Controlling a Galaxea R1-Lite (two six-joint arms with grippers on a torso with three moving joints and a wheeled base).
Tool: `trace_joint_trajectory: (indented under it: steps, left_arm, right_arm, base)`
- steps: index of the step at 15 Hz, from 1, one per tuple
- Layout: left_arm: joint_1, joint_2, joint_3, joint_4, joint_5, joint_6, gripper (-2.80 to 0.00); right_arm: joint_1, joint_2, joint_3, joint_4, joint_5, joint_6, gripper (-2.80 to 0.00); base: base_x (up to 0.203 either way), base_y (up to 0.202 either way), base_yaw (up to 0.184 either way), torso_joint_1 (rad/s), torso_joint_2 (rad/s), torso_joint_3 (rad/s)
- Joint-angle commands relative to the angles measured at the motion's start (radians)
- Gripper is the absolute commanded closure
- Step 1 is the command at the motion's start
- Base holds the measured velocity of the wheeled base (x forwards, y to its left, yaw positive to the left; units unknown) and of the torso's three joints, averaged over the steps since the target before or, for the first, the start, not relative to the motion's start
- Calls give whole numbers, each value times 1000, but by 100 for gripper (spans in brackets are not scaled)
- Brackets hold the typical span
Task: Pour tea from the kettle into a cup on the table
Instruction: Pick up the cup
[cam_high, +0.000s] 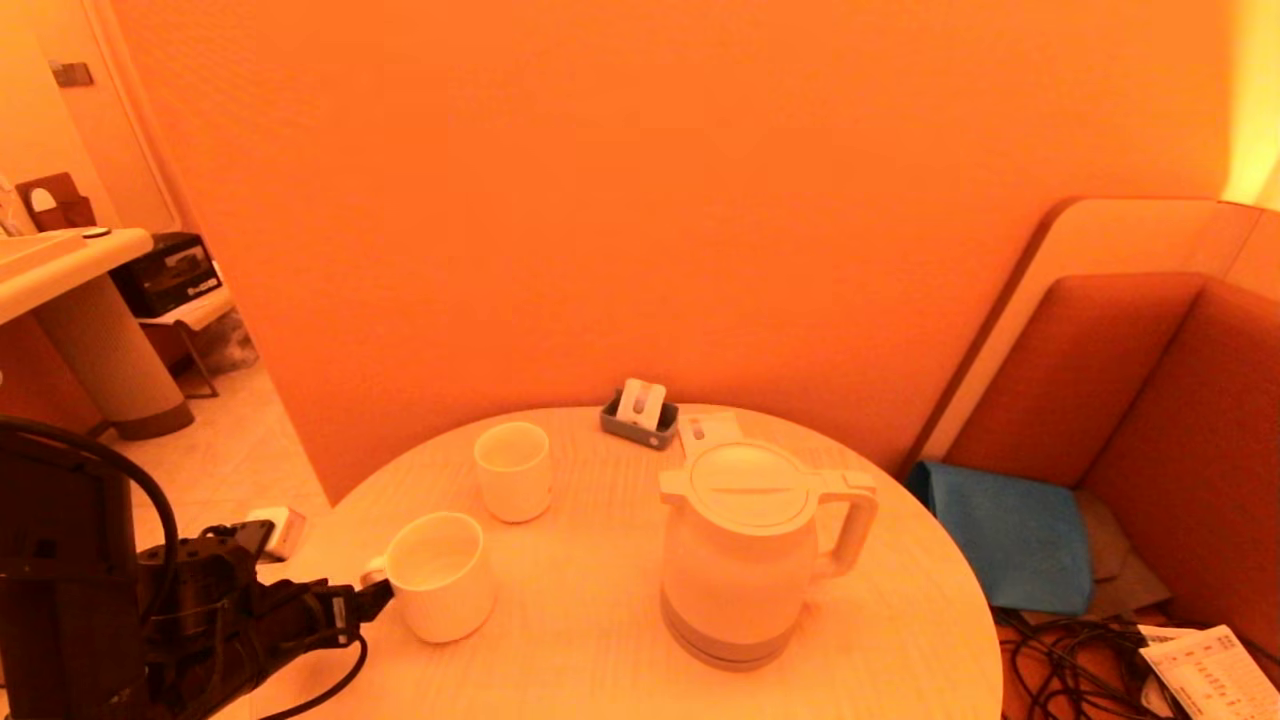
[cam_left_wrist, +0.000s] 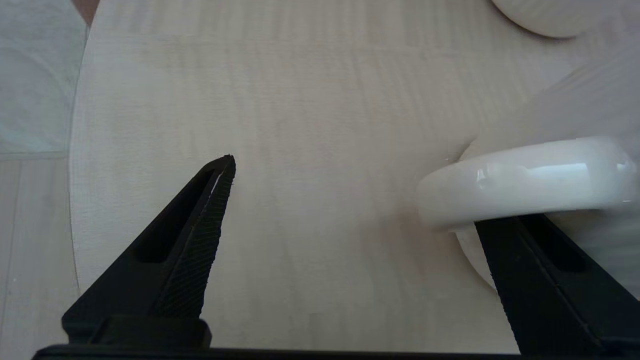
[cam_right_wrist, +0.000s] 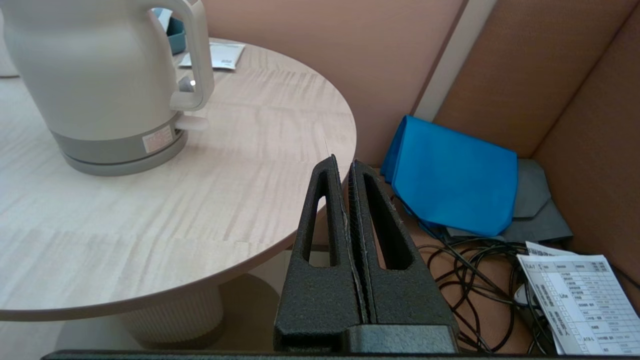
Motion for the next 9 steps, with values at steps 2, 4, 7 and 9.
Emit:
trace_joint_trajectory:
  steps: [2, 4, 7, 9]
  left_arm:
    - [2, -4, -5, -47, -4, -1, -280]
    - [2, -4, -8, -47, -4, -1, -280]
    - [2, -6, -14, -47, -4, -1, -280]
    - [1, -4, -30, -47, -4, -1, -280]
  right_arm:
    - [0, 0, 0, 0, 1, -1, 0]
    - [0, 0, 0, 0, 0, -1, 0]
    - [0, 0, 0, 0, 1, -1, 0]
    - [0, 0, 0, 0, -1, -1, 0]
  base:
    - [0, 0, 0, 0, 0, 0]
    - [0, 0, 0, 0, 0, 0]
    - [0, 0, 0, 0, 0, 0]
    - [0, 0, 0, 0, 0, 0]
